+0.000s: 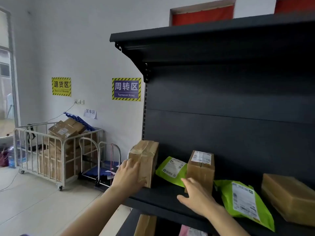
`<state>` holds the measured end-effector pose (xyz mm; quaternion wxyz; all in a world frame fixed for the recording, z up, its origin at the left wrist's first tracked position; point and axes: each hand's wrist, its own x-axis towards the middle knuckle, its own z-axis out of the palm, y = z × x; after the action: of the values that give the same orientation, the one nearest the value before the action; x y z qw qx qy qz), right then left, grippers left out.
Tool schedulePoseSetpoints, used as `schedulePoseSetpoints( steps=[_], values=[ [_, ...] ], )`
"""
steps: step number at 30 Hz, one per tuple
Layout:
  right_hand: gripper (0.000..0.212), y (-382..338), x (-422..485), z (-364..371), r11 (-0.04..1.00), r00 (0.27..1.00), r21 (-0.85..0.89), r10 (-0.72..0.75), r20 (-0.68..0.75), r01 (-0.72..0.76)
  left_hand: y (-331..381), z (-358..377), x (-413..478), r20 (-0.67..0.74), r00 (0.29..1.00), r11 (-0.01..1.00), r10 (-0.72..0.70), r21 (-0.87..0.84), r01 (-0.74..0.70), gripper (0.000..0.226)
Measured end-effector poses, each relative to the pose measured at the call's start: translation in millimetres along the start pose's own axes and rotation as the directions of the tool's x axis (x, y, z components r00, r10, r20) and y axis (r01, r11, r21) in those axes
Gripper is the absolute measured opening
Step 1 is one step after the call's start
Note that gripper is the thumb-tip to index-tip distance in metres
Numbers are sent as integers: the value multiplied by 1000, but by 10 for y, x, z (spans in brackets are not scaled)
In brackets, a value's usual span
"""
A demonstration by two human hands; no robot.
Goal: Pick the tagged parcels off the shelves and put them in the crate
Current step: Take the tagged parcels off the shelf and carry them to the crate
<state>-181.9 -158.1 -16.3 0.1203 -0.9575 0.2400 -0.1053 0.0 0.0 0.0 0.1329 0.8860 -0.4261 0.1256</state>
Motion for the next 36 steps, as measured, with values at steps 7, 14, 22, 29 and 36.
schedulePoseSetpoints(
  steps=[7, 14, 22, 29, 36],
  values=[
    [60, -36, 340, -54, 999, 975, 3, 33, -220, -34, 1, -2, 545, -89, 996, 1000, 6, 6, -5, 73],
    [66, 115, 618, -325, 878, 845, -200, 321, -428, -435, 37, 20, 952, 48, 994, 994, -100, -28, 102, 93],
    [80, 240, 791, -202, 757, 736, -61, 609, -295, -651, 22, 155, 1093, 118, 966, 971, -232, -28, 236, 82],
    [79, 330, 537, -74, 802, 729, -52, 511, -456, -595, -157, 200, 889, -45, 970, 941, -241, -257, 222, 64],
    [82, 426, 287, 3, 802, 704, -91, 455, -546, -590, -290, 155, 726, 1, 932, 699, -363, -661, 273, 87]
  ],
)
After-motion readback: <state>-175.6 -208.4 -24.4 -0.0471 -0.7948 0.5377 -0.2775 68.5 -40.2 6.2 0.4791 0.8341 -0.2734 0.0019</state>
